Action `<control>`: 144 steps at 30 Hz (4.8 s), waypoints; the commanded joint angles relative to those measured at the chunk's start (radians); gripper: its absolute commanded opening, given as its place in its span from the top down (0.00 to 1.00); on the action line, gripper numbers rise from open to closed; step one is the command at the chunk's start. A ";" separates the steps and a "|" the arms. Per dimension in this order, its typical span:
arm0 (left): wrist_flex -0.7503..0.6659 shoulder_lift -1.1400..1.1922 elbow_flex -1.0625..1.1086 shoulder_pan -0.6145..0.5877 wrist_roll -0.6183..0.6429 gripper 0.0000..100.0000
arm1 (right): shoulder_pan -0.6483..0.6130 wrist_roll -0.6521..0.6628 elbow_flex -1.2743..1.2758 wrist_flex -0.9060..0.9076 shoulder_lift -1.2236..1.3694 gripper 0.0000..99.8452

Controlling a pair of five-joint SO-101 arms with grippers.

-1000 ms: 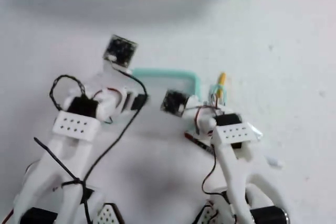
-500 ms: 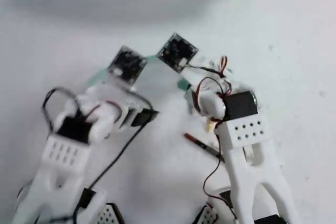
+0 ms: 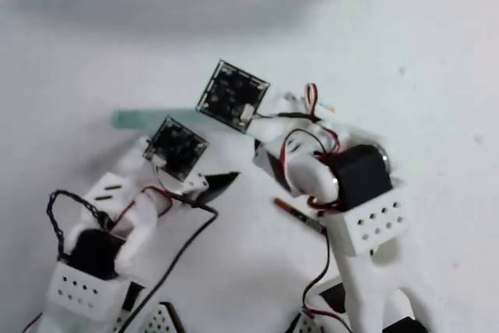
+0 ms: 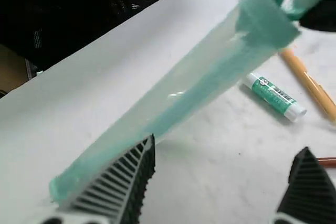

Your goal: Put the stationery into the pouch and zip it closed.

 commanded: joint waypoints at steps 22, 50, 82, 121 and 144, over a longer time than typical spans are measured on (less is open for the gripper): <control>0.028 -0.217 0.100 0.087 -0.235 0.62 | -0.205 0.215 -0.126 0.186 -0.045 0.98; -0.041 -0.219 0.106 0.223 -0.048 0.93 | -0.199 -0.144 -0.310 -0.002 0.105 0.98; 0.196 -0.211 -0.123 0.183 -0.399 0.63 | -0.320 0.209 -0.244 0.196 -0.059 0.98; -0.129 -0.211 0.083 0.079 0.255 0.98 | -0.154 -0.235 -0.348 -0.033 0.166 0.98; -0.095 -0.217 0.167 0.051 0.186 0.98 | 0.108 -0.402 -0.353 -0.369 0.429 0.98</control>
